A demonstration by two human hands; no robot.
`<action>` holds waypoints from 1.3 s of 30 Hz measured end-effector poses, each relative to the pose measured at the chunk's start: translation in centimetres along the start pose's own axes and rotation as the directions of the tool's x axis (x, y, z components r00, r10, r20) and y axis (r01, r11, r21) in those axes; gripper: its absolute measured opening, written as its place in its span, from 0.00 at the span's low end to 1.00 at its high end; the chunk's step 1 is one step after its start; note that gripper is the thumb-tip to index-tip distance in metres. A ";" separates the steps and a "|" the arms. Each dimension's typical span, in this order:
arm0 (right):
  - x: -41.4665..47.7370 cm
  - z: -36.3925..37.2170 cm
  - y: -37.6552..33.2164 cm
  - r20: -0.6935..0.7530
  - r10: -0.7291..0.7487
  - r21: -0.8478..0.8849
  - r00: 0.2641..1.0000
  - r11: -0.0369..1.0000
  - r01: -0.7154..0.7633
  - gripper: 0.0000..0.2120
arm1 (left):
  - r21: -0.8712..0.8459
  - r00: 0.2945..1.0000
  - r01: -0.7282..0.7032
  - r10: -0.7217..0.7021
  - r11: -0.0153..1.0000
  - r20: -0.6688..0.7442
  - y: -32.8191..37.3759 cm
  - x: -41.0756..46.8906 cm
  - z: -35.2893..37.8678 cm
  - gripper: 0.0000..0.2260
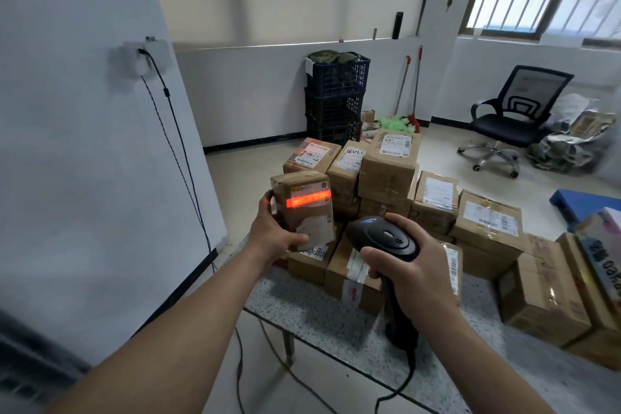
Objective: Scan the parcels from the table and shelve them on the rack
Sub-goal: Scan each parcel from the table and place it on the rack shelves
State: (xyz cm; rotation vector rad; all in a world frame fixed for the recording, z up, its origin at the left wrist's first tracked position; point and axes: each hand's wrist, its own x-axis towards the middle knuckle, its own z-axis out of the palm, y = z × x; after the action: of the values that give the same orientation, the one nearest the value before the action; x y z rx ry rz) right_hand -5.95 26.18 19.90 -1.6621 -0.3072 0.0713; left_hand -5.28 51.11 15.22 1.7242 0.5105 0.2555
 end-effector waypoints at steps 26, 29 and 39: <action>-14.3 13.4 -5.4 0.071 -0.142 0.003 0.987 0.990 0.142 0.38 | -0.074 0.988 -0.105 0.095 0.992 -0.125 -2.4 -15.5 -19.3 0.38; -17.6 16.3 -5.7 0.101 -0.166 0.023 0.981 0.986 0.164 0.38 | -0.082 0.980 -0.133 0.119 0.988 -0.158 -2.7 -18.9 -23.0 0.33; -24.5 22.5 -10.1 0.256 -0.246 0.181 0.935 0.962 0.204 0.34 | -0.032 0.919 -0.195 0.171 0.980 -0.356 -1.5 -28.8 -31.4 0.30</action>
State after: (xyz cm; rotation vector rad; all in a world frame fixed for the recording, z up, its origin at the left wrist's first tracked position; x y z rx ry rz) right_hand -36.17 42.82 23.86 -1.4552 -0.6883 0.1515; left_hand -44.66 65.25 23.67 1.6687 0.5924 0.7187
